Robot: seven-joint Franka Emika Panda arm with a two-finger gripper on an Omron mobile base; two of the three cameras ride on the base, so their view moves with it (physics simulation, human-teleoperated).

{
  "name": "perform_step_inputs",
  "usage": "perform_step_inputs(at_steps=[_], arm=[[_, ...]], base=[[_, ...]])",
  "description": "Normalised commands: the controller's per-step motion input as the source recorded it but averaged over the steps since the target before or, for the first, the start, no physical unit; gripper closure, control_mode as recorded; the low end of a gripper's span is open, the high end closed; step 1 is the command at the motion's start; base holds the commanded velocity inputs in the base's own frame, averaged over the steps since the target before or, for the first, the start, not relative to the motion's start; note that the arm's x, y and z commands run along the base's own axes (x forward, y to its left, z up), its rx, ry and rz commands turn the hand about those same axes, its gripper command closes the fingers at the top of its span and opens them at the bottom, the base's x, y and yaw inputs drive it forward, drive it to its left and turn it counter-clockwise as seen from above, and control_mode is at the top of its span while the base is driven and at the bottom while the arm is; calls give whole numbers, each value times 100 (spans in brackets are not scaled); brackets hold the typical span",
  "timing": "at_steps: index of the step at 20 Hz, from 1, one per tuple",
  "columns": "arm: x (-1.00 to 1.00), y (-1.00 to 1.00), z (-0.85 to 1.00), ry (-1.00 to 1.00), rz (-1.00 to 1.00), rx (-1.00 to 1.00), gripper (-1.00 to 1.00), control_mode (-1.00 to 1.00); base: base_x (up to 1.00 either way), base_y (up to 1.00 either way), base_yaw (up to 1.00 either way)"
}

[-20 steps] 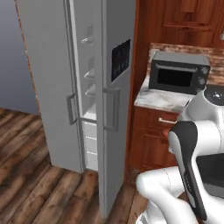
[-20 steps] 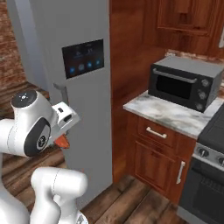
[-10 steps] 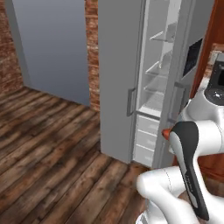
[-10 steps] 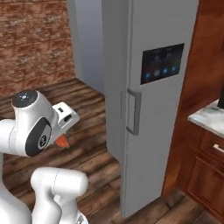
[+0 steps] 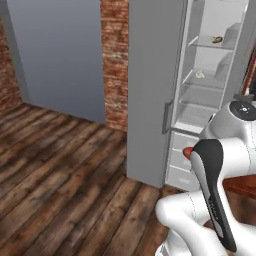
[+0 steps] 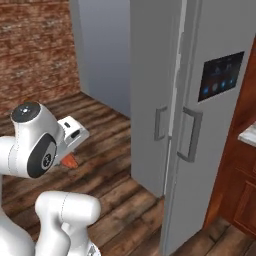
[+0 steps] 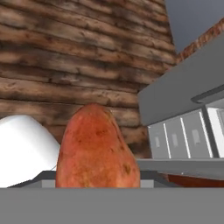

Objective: Place the sweet potato in the correct fridge rack based on whether it is a fruit or vegetable. Finally, close the fridge door.

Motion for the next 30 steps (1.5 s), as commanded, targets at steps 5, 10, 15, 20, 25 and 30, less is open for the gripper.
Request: perform_step_inputs(at_steps=[5, 10, 15, 20, 25, 30], arm=[[0, 0, 0, 0, 0, 0, 100, 100], [0, 0, 0, 0, 0, 0, 100, 100], [0, 0, 0, 0, 0, 0, 100, 100], [0, 0, 0, 0, 0, 0, 100, 100], [0, 0, 0, 0, 0, 0, 100, 100], [0, 0, 0, 0, 0, 0, 100, 100]], base=[[39, 40, -41], [50, 39, -39], [55, 31, -39], [60, 17, -39], [49, 31, -37], [30, 60, -32]])
